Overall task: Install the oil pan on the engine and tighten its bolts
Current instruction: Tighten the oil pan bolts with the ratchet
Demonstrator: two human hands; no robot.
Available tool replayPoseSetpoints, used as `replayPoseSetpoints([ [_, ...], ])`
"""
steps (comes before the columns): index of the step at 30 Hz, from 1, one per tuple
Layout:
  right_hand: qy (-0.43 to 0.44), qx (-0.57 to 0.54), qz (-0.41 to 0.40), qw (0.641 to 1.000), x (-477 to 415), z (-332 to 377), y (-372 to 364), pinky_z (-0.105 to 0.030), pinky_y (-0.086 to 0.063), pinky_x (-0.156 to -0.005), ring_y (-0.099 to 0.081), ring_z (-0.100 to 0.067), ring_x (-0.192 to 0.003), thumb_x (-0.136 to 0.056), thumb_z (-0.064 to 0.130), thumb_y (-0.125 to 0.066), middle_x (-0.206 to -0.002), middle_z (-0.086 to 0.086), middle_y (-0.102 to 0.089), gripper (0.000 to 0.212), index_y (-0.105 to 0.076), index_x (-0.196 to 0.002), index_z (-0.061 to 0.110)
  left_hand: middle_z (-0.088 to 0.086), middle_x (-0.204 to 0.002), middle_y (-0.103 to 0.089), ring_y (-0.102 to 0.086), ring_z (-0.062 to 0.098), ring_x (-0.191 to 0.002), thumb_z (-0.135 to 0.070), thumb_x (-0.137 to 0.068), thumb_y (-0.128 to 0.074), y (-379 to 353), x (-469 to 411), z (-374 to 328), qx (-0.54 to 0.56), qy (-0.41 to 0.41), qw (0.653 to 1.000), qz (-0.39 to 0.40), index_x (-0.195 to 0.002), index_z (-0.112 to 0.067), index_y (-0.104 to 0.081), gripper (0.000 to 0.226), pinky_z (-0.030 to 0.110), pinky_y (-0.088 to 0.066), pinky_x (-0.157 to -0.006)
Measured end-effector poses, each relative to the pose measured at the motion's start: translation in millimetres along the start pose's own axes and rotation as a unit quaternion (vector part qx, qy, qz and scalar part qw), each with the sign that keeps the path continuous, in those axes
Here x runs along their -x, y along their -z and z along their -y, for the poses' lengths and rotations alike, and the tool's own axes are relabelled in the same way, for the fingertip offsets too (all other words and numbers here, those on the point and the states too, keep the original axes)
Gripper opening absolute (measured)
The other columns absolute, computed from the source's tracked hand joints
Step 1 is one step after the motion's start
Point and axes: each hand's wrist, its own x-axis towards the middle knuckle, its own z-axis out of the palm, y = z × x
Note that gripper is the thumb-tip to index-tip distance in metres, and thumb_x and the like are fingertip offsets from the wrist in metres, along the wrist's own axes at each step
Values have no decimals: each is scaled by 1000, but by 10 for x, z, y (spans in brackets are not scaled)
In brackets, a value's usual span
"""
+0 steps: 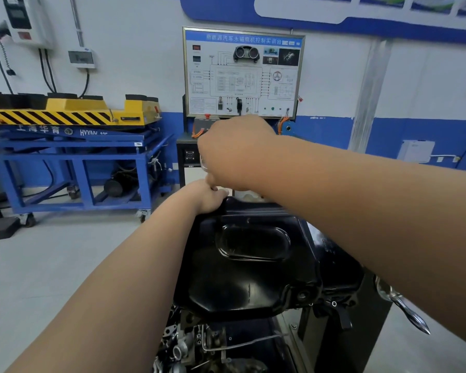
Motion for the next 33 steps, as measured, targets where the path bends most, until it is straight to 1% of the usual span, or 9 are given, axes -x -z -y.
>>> replayPoseSetpoints([
  [4,30,17,-30,999,-3,-68,61,-33,-33,-61,-38,-22,-69,-85,1,-50,-65,-2,-28,23,-34,-72,11,13,-135,-54,-48,32,-123,-45,-97,-42,-10,-13,8,-25,30,999,-19,-130,-8,-54,52,37,-37,-104],
  [7,31,26,-47,998,-17,-38,19,-26,-26,-47,-36,-18,-53,-86,15,-54,-65,1,-34,28,-33,-66,16,13,-132,-56,-49,32,-122,-40,-97,-43,4,7,19,-17,11,1000,-15,-126,-6,-56,47,39,-37,-106],
  [12,-31,-26,-26,999,31,41,-59,-27,-22,-46,-33,-16,-54,-93,48,-41,-66,2,-36,42,-33,-64,18,9,-97,-61,-49,17,-74,-9,-96,-35,-5,91,-49,-21,1,1000,-5,-89,-6,-59,25,30,-40,-79],
  [17,-1,-21,-29,999,36,29,8,-27,-24,-47,-32,-14,-55,-88,13,-51,-66,2,-33,21,-37,-73,14,15,-126,-57,-50,34,-117,-28,-98,-39,17,58,-10,-16,-14,1000,-8,-121,-2,-55,39,42,-40,-103],
  [21,43,22,-31,998,36,-33,69,-32,-27,-59,-34,-17,-68,-86,4,-49,-67,0,-27,18,-38,-79,15,10,-138,-51,-46,30,-127,-45,-97,-40,15,17,4,-25,16,1000,2,-136,-11,-50,53,42,-34,-109],
  [24,20,39,-45,998,-3,4,-22,-28,-24,-49,-32,-17,-52,-89,19,-52,-65,1,-32,32,-33,-64,14,11,-137,-52,-47,31,-125,-37,-98,-40,17,-5,17,-22,7,1000,12,-133,-10,-52,46,45,-36,-108],
  [28,-34,-44,-37,998,23,51,-75,-27,-21,-45,-30,-15,-53,-93,50,-39,-65,2,-32,38,-32,-72,19,21,-125,-56,-54,39,-113,-14,-98,-42,2,6,-29,-73,53,993,72,-116,1,-59,30,45,-43,-99],
  [31,-21,-46,-36,998,5,73,-70,-25,-22,-46,-33,-15,-54,-91,36,-49,-67,3,-35,32,-36,-69,17,5,-89,-56,-52,18,-79,-13,-98,-41,18,32,-15,-38,8,999,25,-79,-18,-55,24,22,-42,-71],
  [33,-14,-35,-15,999,-2,52,0,-27,-27,-47,-35,-16,-56,-90,16,-51,-68,2,-35,27,-37,-67,13,4,-105,-61,-54,25,-101,-26,-98,-39,26,51,-5,-23,-11,1000,8,-101,-14,-61,25,29,-46,-88],
])
